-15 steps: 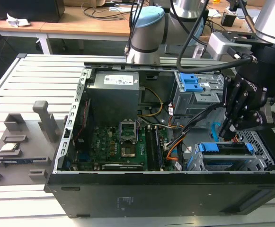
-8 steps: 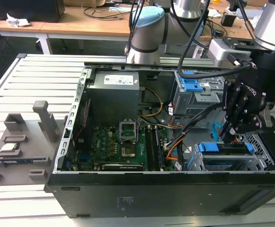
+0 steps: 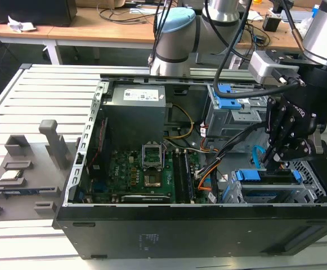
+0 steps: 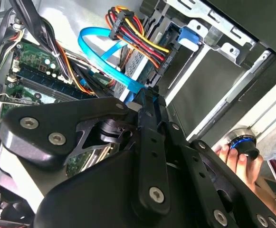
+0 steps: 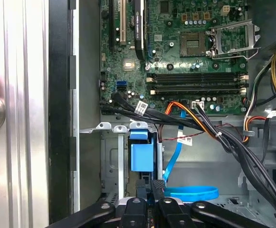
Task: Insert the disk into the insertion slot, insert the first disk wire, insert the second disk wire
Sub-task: 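Insert the second disk wire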
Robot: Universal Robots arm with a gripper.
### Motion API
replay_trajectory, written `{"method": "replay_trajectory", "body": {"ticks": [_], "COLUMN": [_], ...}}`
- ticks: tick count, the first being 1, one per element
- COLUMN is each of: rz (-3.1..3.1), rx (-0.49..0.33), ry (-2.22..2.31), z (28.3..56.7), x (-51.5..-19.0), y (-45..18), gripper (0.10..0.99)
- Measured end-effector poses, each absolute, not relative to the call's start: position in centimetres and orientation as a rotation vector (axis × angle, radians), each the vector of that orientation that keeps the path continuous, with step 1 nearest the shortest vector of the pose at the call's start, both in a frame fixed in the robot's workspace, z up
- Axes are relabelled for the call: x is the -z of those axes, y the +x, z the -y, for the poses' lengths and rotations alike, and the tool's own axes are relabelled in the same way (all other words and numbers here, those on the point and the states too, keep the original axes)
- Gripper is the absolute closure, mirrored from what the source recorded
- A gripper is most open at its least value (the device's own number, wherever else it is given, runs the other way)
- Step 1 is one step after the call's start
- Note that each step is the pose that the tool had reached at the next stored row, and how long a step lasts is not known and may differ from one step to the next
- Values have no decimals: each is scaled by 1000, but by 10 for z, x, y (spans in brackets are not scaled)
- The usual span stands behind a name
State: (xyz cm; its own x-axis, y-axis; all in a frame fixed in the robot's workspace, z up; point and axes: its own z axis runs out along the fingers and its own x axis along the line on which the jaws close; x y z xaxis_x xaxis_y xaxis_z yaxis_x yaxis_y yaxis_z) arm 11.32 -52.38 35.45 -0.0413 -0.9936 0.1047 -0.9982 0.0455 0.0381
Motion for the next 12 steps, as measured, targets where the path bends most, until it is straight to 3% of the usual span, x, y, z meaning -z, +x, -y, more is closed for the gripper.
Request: {"method": "replay_trajectory", "body": {"ticks": [12], "rz": [2195], "rx": [-68], "ry": [2102], "z": [524], "x": [-345], "y": [119], "gripper": [925]}}
